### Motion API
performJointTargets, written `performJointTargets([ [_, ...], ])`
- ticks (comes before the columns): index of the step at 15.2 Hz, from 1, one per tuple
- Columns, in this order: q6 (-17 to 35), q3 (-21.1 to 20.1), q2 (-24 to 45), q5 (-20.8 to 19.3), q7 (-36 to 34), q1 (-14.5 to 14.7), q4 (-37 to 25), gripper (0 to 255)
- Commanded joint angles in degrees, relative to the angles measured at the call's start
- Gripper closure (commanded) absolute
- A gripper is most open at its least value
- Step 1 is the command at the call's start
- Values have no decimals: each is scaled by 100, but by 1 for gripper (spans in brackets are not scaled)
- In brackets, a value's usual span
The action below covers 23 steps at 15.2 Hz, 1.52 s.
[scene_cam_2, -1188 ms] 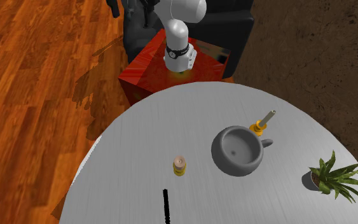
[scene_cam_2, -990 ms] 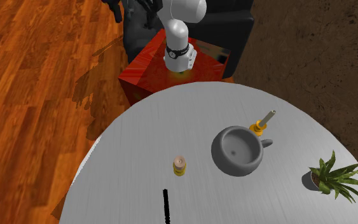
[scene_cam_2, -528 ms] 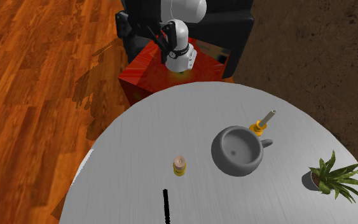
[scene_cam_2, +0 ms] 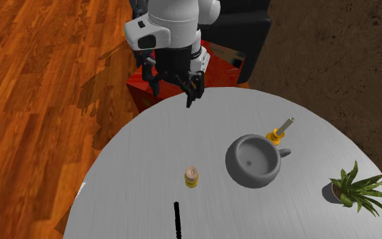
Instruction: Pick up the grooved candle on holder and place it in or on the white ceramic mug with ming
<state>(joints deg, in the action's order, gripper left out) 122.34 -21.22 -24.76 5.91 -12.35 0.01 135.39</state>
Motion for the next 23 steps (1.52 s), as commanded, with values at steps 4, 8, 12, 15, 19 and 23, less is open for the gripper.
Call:
performJointTargets([
  [4,638,-599,1111,-507,-821,-152,-415,0],
  [8,961,-965,2078,-1235,-1620,-232,-888,0],
  [12,1085,-1102,3121,-2155,-2486,-104,-1508,0],
  [15,1137,-1040,3593,-2559,-2833,48,-1784,0],
  [19,1353,-956,3828,-2778,-2975,94,-1753,0],
  [23,1486,-895,3985,-2924,-3069,127,-1745,0],
])
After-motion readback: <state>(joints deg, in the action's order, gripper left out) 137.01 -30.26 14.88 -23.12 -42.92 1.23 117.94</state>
